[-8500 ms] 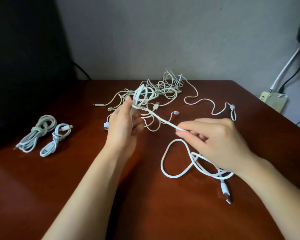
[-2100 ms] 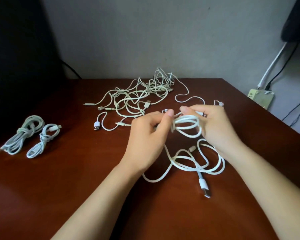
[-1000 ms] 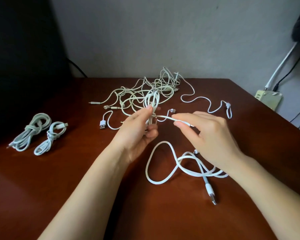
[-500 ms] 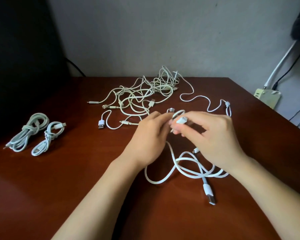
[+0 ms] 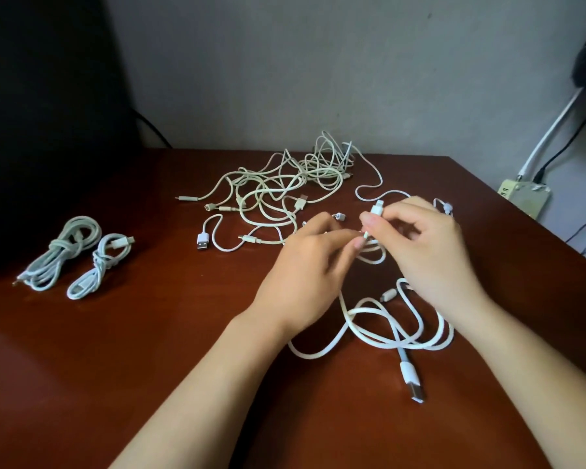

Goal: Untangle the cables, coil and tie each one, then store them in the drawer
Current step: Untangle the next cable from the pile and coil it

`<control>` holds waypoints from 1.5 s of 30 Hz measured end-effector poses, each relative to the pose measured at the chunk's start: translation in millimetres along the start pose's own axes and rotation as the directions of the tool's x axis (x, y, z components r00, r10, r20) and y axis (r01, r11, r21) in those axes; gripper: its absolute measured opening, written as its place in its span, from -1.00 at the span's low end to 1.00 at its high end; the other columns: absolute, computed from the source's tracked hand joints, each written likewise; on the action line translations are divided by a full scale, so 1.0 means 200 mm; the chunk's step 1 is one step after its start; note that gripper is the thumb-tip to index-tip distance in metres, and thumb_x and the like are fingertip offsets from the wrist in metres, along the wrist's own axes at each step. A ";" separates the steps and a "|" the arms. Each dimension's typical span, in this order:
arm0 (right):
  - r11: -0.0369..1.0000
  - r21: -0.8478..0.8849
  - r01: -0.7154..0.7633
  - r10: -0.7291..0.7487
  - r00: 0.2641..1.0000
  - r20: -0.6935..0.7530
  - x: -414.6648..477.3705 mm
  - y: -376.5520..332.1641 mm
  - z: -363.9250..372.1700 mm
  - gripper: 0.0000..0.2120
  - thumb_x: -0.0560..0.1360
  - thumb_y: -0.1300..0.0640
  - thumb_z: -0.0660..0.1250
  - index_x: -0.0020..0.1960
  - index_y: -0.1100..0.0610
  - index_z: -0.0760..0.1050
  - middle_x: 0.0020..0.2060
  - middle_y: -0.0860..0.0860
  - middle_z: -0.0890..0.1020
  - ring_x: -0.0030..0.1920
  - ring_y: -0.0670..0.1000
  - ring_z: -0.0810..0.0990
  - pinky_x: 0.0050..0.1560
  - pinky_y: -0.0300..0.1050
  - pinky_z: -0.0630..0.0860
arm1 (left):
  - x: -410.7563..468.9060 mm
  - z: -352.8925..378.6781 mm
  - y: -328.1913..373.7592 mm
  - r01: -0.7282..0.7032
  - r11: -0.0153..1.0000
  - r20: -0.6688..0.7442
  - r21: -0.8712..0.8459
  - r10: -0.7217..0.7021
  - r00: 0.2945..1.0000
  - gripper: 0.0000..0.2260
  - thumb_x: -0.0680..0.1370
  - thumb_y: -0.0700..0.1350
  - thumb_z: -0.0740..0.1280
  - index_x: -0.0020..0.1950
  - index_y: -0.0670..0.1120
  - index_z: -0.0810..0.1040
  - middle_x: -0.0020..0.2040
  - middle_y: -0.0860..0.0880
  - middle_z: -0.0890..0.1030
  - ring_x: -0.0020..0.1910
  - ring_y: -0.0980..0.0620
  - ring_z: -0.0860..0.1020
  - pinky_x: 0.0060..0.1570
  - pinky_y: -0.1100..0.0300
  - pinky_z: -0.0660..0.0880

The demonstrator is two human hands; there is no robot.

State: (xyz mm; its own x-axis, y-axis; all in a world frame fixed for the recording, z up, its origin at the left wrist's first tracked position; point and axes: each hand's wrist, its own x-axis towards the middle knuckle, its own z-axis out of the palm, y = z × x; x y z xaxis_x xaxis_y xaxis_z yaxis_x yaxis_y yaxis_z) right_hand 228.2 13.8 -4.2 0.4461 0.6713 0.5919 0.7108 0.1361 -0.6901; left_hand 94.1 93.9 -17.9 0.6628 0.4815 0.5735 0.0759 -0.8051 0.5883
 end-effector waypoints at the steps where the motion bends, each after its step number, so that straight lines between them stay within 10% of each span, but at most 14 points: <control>1: 0.999 0.025 -0.043 0.042 0.998 0.038 0.00 0.01 0.00 -0.77 0.45 -0.03 0.42 -0.36 -0.15 0.52 -0.31 -0.13 0.51 -0.27 -0.16 0.47 -0.13 -0.18 0.39 | 0.00 0.00 0.00 0.006 1.000 -0.030 0.008 -0.006 1.000 -0.73 0.58 -0.04 0.21 -0.02 -0.13 0.66 -0.16 -0.06 0.48 -0.24 0.15 0.41 -0.18 0.50 0.27; 14: 1.000 0.024 0.003 -0.004 0.999 0.039 -0.03 -0.03 0.02 -0.80 0.51 0.05 0.34 -0.29 -0.03 0.48 -0.24 -0.14 0.47 -0.25 -0.25 0.49 -0.18 -0.42 0.35 | -0.01 0.01 0.00 -0.009 1.000 -0.018 0.008 0.009 1.000 -0.75 0.52 -0.01 0.30 -0.14 -0.17 0.65 -0.16 -0.06 0.47 -0.26 0.13 0.41 -0.24 0.39 0.30; 19: 0.954 0.053 -0.294 0.276 0.937 0.214 0.00 -0.04 0.01 -0.76 0.59 -0.07 0.18 -0.04 0.02 0.56 -0.02 0.03 0.58 -0.07 -0.10 0.56 -0.12 -0.30 0.48 | 0.00 0.00 0.00 0.064 0.984 -0.073 -0.165 -0.077 0.994 -0.80 0.52 -0.04 0.32 -0.06 -0.09 0.70 -0.19 -0.05 0.50 -0.24 0.14 0.45 -0.19 0.39 0.31; 24: 0.788 0.261 -0.557 0.447 0.810 0.381 0.01 -0.11 0.00 -0.79 0.59 0.06 0.22 -0.08 0.14 0.56 -0.36 0.10 0.62 -0.40 -0.05 0.54 -0.35 -0.25 0.51 | 0.01 -0.03 -0.01 0.139 0.955 -0.159 -0.262 -0.185 0.970 -0.86 0.54 -0.09 0.35 0.03 0.01 0.69 -0.17 -0.08 0.53 -0.18 0.02 0.48 -0.17 0.28 0.36; 45: 0.800 0.336 -0.497 0.432 0.866 0.254 0.00 -0.12 0.01 -0.75 0.57 0.32 0.22 -0.25 0.17 0.54 -0.50 -0.01 0.58 -0.48 -0.10 0.51 -0.45 -0.31 0.45 | -0.03 0.01 0.05 0.045 0.997 -0.155 -0.057 -0.053 0.986 -0.58 0.60 -0.24 0.24 0.44 -0.03 0.30 -0.18 0.17 0.50 -0.34 0.31 0.45 -0.31 0.50 0.29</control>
State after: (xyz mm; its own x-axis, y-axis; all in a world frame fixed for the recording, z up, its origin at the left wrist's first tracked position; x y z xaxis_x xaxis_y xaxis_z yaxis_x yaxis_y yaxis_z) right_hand 210.4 11.9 10.7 0.5549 0.8248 0.1087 0.1636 0.0199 -0.9863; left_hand 92.3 83.5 -16.3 0.5343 0.5717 0.6226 0.0634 -0.7617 0.6449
